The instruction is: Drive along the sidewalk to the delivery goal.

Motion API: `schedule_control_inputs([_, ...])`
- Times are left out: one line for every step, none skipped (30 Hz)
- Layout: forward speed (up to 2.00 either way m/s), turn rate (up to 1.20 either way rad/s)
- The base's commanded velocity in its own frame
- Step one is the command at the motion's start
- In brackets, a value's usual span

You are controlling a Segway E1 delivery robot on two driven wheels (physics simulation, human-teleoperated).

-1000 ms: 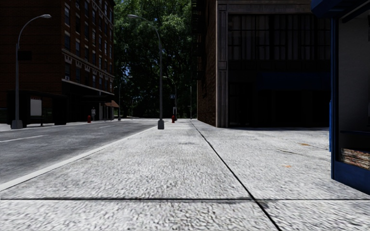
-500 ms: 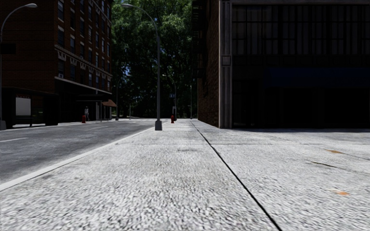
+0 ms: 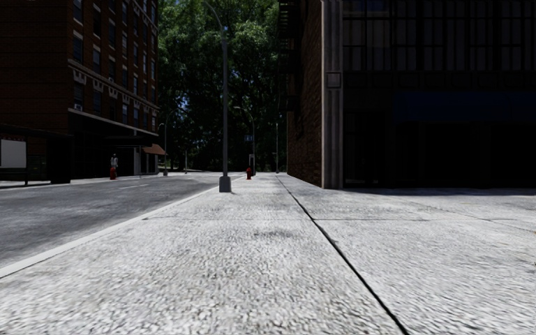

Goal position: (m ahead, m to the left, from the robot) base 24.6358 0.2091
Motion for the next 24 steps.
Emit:
schedule_control_inputs([2.0,0.0])
schedule_control_inputs([2.0,0.0])
schedule_control_inputs([2.0,0.0])
schedule_control_inputs([2.0,0.0])
schedule_control_inputs([2.0,0.0])
schedule_control_inputs([2.0,0.0])
schedule_control_inputs([2.0,0.0])
schedule_control_inputs([2.0,0.0])
schedule_control_inputs([2.0,0.0])
schedule_control_inputs([2.0,0.0])
schedule_control_inputs([2.0,0.0])
schedule_control_inputs([2.0,0.0])
schedule_control_inputs([2.0,0.0])
schedule_control_inputs([2.0,0.0])
schedule_control_inputs([2.0,0.0])
schedule_control_inputs([2.0,0.0])
schedule_control_inputs([2.0,0.0])
schedule_control_inputs([2.0,0.0])
schedule_control_inputs([2.0,0.0])
schedule_control_inputs([2.0,0.0])
schedule_control_inputs([2.0,0.0])
schedule_control_inputs([2.0,0.0])
schedule_control_inputs([2.0,0.0])
schedule_control_inputs([2.0,0.0])
